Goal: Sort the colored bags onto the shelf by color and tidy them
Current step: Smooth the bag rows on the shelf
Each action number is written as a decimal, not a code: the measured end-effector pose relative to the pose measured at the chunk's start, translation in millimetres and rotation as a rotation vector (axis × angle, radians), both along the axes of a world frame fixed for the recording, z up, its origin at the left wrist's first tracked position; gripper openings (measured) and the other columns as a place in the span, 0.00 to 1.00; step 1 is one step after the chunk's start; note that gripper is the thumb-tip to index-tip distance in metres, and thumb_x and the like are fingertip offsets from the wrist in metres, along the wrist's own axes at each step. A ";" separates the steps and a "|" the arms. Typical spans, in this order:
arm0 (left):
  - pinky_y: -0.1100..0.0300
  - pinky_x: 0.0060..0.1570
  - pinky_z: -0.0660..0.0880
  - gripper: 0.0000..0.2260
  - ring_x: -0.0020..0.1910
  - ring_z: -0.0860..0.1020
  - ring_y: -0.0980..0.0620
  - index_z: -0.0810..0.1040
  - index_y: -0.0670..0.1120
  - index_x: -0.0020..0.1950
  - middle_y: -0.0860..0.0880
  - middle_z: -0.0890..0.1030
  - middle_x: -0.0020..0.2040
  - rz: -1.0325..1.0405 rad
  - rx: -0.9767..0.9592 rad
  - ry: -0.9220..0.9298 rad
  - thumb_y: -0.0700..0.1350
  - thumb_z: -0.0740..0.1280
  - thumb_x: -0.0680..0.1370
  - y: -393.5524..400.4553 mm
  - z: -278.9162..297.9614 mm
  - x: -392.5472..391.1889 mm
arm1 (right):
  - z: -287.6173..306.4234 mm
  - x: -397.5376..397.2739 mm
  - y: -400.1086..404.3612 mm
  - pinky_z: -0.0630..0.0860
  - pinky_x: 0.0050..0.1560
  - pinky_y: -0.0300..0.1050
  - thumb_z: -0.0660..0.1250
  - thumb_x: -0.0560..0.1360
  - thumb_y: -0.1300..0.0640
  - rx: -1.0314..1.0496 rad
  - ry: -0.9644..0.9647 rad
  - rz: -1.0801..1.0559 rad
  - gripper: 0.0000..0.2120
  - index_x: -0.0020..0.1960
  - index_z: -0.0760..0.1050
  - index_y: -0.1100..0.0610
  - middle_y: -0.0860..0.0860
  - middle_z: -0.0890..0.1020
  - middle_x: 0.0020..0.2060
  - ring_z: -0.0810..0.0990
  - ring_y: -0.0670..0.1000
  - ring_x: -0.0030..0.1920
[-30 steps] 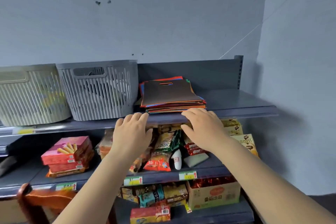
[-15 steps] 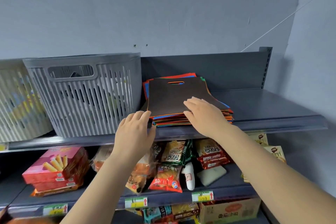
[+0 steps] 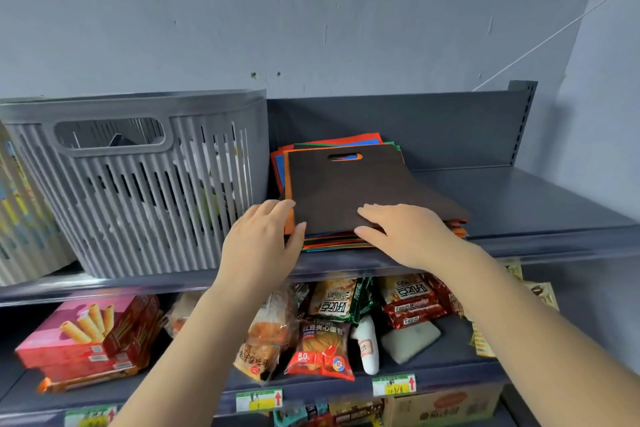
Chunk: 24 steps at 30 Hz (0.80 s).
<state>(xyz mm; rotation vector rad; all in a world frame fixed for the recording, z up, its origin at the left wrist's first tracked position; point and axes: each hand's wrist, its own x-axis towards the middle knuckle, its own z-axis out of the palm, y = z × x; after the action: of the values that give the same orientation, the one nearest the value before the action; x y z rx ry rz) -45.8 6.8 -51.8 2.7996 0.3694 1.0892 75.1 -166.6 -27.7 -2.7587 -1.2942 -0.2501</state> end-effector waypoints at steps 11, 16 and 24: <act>0.57 0.66 0.63 0.23 0.67 0.69 0.50 0.69 0.47 0.70 0.51 0.72 0.68 -0.059 -0.020 0.217 0.58 0.58 0.79 -3.0 -9.8 25.6 | -2.5 7.4 -32.3 0.72 0.61 0.49 0.49 0.83 0.52 0.112 -0.033 -0.123 0.19 0.72 0.65 0.52 0.49 0.71 0.69 0.70 0.52 0.66; 0.57 0.63 0.66 0.20 0.64 0.72 0.49 0.72 0.47 0.67 0.51 0.76 0.64 -0.116 0.016 0.164 0.56 0.61 0.79 -5.1 -12.5 24.0 | 1.8 18.4 -48.5 0.72 0.60 0.48 0.51 0.81 0.44 0.372 0.140 -0.142 0.20 0.66 0.73 0.50 0.47 0.76 0.64 0.73 0.50 0.63; 0.60 0.52 0.71 0.12 0.56 0.77 0.50 0.80 0.50 0.61 0.49 0.81 0.56 -0.158 -0.121 0.082 0.48 0.63 0.79 -11.1 11.0 23.1 | 1.2 77.6 -71.2 0.72 0.58 0.49 0.58 0.79 0.43 0.386 0.186 -0.411 0.21 0.67 0.70 0.53 0.51 0.75 0.65 0.74 0.54 0.63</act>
<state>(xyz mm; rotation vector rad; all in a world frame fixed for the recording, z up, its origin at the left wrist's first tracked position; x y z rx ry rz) -22.7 -4.3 -40.8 2.7185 0.2091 0.8895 152.7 -237.8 -26.5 -2.6004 -0.5552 -0.2315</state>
